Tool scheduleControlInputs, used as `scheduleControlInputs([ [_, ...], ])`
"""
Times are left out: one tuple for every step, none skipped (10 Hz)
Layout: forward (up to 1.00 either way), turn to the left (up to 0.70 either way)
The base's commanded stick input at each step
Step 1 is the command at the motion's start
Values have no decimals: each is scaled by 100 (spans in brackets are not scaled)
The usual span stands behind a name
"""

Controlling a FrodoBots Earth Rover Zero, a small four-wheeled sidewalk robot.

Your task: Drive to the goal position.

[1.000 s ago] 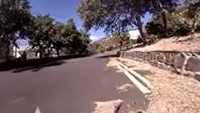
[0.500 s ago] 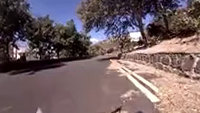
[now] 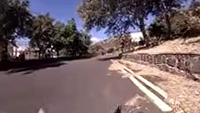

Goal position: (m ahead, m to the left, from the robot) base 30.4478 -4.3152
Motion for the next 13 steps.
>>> scheduleControlInputs([
  [50,0],
  [50,0],
  [50,0],
  [50,0],
  [50,0],
  [50,0],
  [50,0],
  [50,0],
  [50,0],
  [50,0],
  [50,0],
  [50,0],
  [50,0],
])
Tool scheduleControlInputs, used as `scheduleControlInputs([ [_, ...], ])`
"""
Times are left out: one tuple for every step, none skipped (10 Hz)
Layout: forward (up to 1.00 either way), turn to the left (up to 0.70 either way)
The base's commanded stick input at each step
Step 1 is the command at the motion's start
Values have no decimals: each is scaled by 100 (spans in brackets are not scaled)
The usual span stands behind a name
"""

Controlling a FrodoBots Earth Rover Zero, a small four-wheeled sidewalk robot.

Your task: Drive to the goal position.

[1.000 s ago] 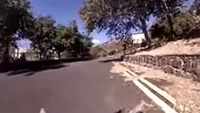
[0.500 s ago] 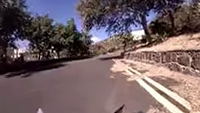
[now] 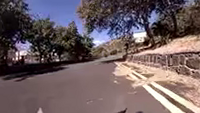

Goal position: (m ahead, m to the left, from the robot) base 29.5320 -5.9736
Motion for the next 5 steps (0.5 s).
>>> scheduleControlInputs([
  [50,0],
  [50,0],
  [50,0],
  [50,0],
  [50,0],
])
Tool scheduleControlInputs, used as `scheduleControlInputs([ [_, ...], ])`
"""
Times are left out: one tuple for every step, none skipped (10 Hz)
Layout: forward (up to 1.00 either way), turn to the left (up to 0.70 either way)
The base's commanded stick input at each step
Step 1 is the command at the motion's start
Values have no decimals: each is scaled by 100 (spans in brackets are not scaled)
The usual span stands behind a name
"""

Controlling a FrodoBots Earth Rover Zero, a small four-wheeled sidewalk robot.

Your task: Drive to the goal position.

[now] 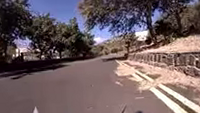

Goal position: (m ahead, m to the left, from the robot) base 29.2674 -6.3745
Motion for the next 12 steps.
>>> scheduleControlInputs([
  [50,0],
  [50,0],
  [50,0],
  [50,0],
  [50,0],
  [50,0],
  [50,0],
  [50,0],
  [50,0],
  [50,0],
  [50,0],
  [50,0],
])
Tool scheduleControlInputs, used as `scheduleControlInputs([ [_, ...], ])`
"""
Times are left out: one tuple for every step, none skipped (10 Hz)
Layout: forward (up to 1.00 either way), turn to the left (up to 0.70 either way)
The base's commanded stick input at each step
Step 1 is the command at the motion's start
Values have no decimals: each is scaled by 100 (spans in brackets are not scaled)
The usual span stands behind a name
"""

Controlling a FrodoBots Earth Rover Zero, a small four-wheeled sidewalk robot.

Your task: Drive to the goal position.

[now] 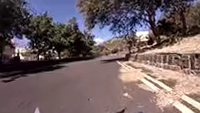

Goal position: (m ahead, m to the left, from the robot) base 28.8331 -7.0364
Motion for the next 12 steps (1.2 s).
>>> scheduleControlInputs([
  [50,0],
  [50,0],
  [50,0],
  [50,0],
  [50,0],
  [50,0],
  [50,0],
  [50,0],
  [50,0],
  [50,0],
  [50,0],
  [50,0],
])
